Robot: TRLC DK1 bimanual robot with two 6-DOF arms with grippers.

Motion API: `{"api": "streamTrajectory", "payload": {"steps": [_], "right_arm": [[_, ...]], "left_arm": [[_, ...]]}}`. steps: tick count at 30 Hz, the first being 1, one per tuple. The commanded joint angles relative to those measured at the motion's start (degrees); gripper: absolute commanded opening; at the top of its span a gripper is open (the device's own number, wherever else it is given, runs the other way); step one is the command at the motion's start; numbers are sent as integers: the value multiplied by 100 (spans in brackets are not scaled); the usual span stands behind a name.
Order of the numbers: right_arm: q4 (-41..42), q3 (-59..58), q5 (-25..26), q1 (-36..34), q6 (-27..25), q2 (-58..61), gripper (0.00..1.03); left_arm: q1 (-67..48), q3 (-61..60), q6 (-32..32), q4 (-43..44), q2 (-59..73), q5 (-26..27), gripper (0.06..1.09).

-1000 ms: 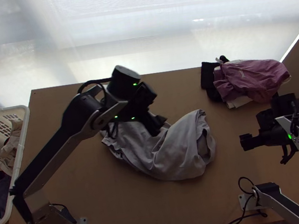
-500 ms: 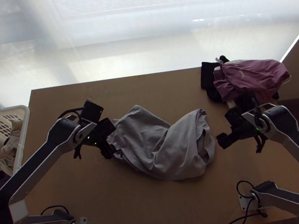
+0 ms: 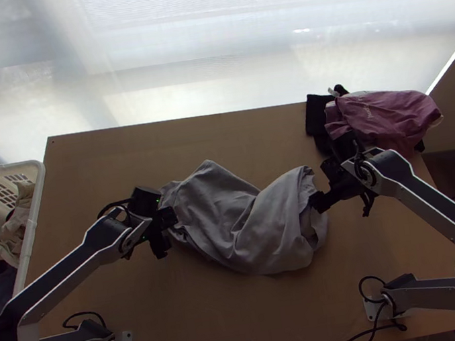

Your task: Fold the t-shirt

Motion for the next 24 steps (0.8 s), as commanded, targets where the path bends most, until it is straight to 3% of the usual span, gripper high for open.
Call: {"api": "streamTrajectory", "payload": {"steps": [1, 8, 18, 20, 24], "right_arm": [[124, -91, -44, -84, 2, 235, 98], [159, -82, -220, -57, 99, 279, 94], [159, -3, -343, -49, 125, 314, 93], [168, -20, -361, -13, 125, 340, 93], [159, 6, -361, 4, 125, 384, 93]], "left_arm": [[97, -409, 502, 1118, 201, -277, 103], [44, -365, 414, 1584, 394, -268, 103], [123, -796, 888, 1856, 438, -101, 101], [123, -857, 906, 2050, 535, -92, 86], [264, -699, 774, 2181, 746, 57, 26]]}}
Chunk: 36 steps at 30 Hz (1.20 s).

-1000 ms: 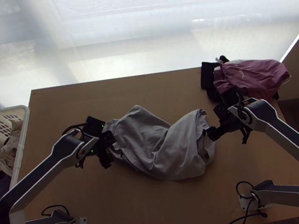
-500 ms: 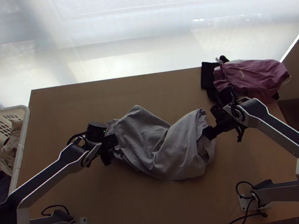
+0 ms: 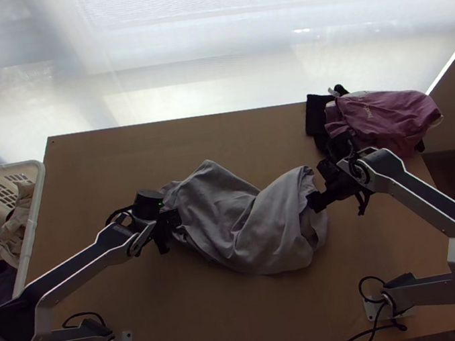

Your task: Fold the t-shirt

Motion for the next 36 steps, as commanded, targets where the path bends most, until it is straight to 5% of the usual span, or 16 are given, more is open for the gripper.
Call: {"api": "streamTrajectory", "payload": {"steps": [1, 14, 19, 27, 36], "right_arm": [[2, 41, -31, 26, 5, 63, 93], [-341, 226, -31, -317, -30, -359, 93], [-350, 279, -39, -536, 5, -456, 94], [-412, 296, -241, -466, 119, -508, 98], [-403, 569, -444, 1344, 119, 107, 98]], "left_arm": [[199, 84, -65, 247, 258, 149, 15], [2106, 3608, -1050, -3137, -1289, 1063, 10], [3371, 5217, -927, -3251, -1438, 1309, 10], [5727, 4997, -716, -2284, -1130, 2048, 10], [5578, 3599, -698, -1933, -867, 1995, 12]]}}
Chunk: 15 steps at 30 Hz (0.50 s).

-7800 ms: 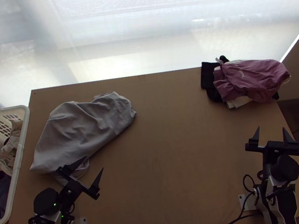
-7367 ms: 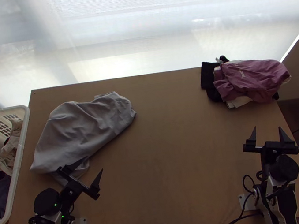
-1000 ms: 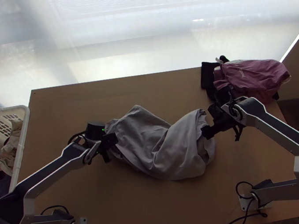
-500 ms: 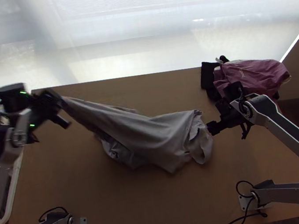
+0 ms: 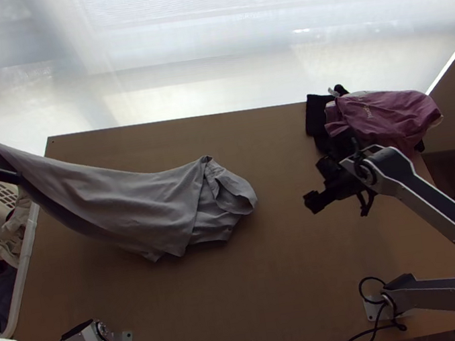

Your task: Fold the t-shirt

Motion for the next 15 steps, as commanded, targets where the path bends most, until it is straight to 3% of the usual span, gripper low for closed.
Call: {"api": "streamTrajectory", "payload": {"steps": [1, 5, 15], "right_arm": [[-5, 408, -79, 1258, -12, 626, 98], [-5, 1155, -70, 1662, -21, 1311, 98], [250, 3255, -70, 1636, -3, 3333, 92]], "left_arm": [[102, -788, -5, 383, 130, 58, 14], [111, -884, -84, 866, 455, 14, 16], [243, -867, -199, 848, 481, 6, 16]]}}
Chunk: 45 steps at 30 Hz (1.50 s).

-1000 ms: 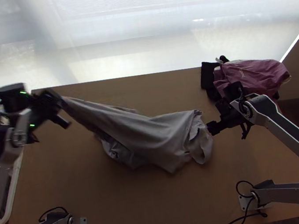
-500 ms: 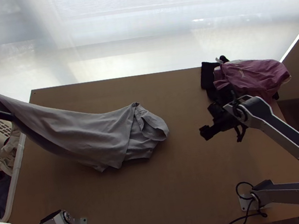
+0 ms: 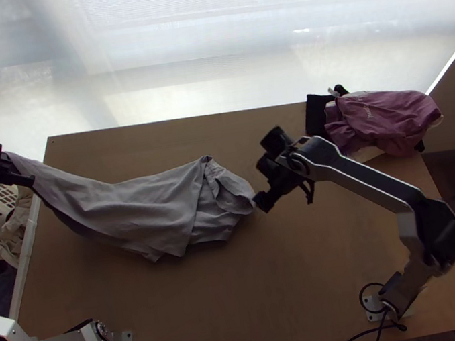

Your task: Fold the t-shirt

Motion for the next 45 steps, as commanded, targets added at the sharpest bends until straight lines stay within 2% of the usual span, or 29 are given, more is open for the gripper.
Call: {"api": "streamTrajectory", "payload": {"steps": [1, 5, 7, 10, 12, 13, 16, 17, 21, 27, 32, 40, 45], "right_arm": [[97, 1440, -9, 130, 43, 1342, 92], [0, 1783, -17, 323, 69, 1659, 92], [0, 1835, -17, 420, 69, 1773, 87], [-17, 1888, -61, 552, 52, 1949, 86], [-44, 1888, -246, 605, 8, 2019, 70], [-44, 1862, -307, 605, -54, 2019, 59], [-105, 1835, -387, 499, -291, 2019, 7], [-325, 1879, -431, 402, -370, 1993, 3], [-1529, 1906, -1011, -19, -1021, 1474, 3], [-2092, 1519, -1107, -828, -1249, -169, 3], [-2417, 1642, -1345, -1259, -1363, -1549, 3], [-2760, 1396, -1450, -933, -1390, -3571, 3], [-2760, 789, -1459, -1224, -1363, -4784, 3]], "left_arm": [[81, -78, -39, 31, -37, -10, 16], [81, -60, -22, -13, -107, -10, 16], [81, -43, -22, -13, -116, -10, 16], [55, -34, -30, -13, -116, -10, 16], [46, -34, -30, -13, -107, -10, 16], [46, -16, -30, -13, -98, -10, 16], [55, 45, -39, -31, -107, -10, 16], [72, 80, -39, -66, -116, -10, 16], [301, 406, -74, -505, -186, 8, 16], [890, 1970, -373, -2790, -265, 904, 14], [1039, 3201, -382, -4162, -476, 1309, 12], [1241, 3649, -628, -4548, -1592, 1379, 11], [1250, 3649, -663, -4997, -2401, 1370, 11]]}}
